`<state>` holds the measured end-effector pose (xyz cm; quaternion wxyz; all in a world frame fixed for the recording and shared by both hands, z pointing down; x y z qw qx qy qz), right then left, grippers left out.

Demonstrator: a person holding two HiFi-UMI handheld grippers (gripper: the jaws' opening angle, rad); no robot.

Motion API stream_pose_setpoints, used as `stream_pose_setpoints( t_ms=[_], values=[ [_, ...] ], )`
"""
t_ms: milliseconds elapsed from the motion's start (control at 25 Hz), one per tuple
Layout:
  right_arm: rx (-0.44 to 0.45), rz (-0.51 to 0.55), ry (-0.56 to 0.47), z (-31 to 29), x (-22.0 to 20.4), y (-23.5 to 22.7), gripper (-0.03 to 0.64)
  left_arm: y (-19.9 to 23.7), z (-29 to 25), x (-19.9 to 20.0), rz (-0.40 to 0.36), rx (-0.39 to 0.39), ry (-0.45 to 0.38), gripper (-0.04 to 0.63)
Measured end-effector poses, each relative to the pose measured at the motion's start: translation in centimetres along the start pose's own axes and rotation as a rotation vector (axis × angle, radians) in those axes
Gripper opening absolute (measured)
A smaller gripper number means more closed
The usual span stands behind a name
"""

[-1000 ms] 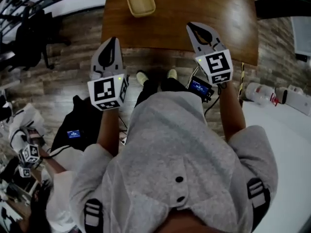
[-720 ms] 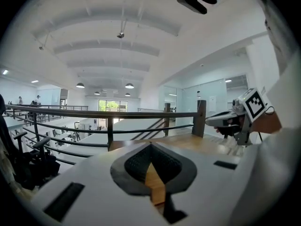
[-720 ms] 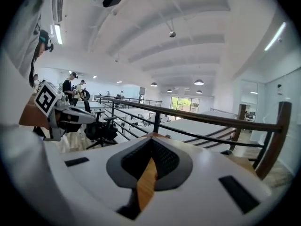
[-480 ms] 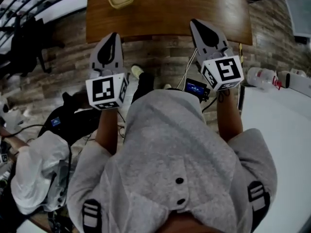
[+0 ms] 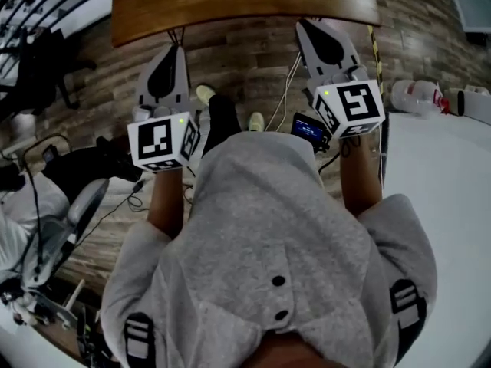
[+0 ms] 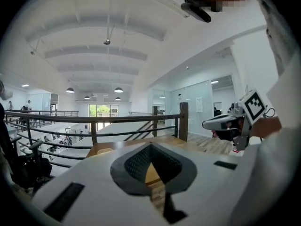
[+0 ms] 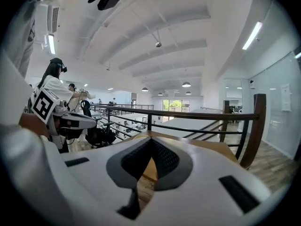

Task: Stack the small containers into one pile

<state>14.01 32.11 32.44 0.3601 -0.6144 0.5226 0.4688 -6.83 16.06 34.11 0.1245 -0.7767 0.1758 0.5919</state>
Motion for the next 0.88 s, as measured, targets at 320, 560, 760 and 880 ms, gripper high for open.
stream_pose_setpoints(
  t_ms=[320,560,760,880],
  values=[
    [-0.018,-0.005,-0.049,5.0,-0.8,-0.4,0.015,-4.4,3.3,1.5,-0.035,0.000,-0.083,0.014],
    [-0.019,-0.007,-0.081,7.1,-0.8,0.1,0.015,-5.9,5.6,1.3,-0.051,0.026,-0.090,0.014],
    [0.000,0.018,-0.093,7.1,-0.4,0.4,0.015,-6.2,5.8,1.4,-0.034,0.031,-0.106,0.014],
    [0.009,0.017,-0.097,6.3,-0.3,0.6,0.015,-5.9,5.5,1.5,-0.040,0.044,-0.114,0.014]
  ],
)
Point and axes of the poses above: the fingertips, and each gripper's own axes: z backward along the fingers, y to its left, x out of its top, the point moved 7 cm from there along z, backward along the fingers, and after that the axes turned 3 degrees about y, right-handed, at the moved point
